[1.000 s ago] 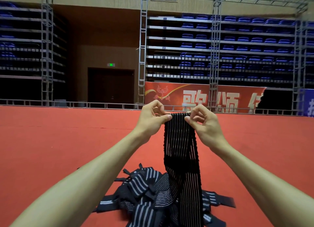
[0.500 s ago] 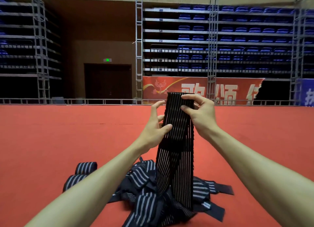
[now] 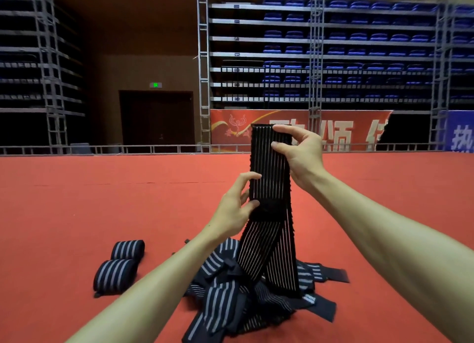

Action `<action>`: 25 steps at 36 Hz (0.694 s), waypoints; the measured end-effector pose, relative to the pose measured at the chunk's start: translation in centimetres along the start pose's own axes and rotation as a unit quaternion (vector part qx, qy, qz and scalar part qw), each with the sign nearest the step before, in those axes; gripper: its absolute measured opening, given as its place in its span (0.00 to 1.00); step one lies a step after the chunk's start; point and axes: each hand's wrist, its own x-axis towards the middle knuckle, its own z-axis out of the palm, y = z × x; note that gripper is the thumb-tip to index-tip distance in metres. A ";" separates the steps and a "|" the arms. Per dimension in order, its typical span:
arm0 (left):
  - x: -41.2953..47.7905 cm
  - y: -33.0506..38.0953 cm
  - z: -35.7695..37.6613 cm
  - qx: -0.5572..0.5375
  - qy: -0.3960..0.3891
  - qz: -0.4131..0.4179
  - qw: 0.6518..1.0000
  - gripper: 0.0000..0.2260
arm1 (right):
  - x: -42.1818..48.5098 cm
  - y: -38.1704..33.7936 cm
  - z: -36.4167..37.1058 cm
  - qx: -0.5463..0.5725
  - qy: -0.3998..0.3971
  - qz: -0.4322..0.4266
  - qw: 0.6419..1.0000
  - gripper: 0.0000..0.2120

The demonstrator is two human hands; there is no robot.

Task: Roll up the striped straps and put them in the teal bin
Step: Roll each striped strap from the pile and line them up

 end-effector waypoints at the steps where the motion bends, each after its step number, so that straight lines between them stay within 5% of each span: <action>1: 0.1 0.0 0.0 -0.007 0.001 -0.002 1.000 0.24 | 0.0 -0.1 0.1 0.005 -0.002 0.003 1.000 0.17; 17: 1.3 1.5 0.5 -0.049 -0.051 -0.042 0.997 0.23 | 2.1 -1.7 -0.8 0.040 0.005 0.009 0.999 0.16; 25: 0.9 0.1 0.7 0.039 -0.095 -0.005 0.995 0.29 | 3.5 -3.3 -0.5 0.068 0.036 -0.002 0.997 0.16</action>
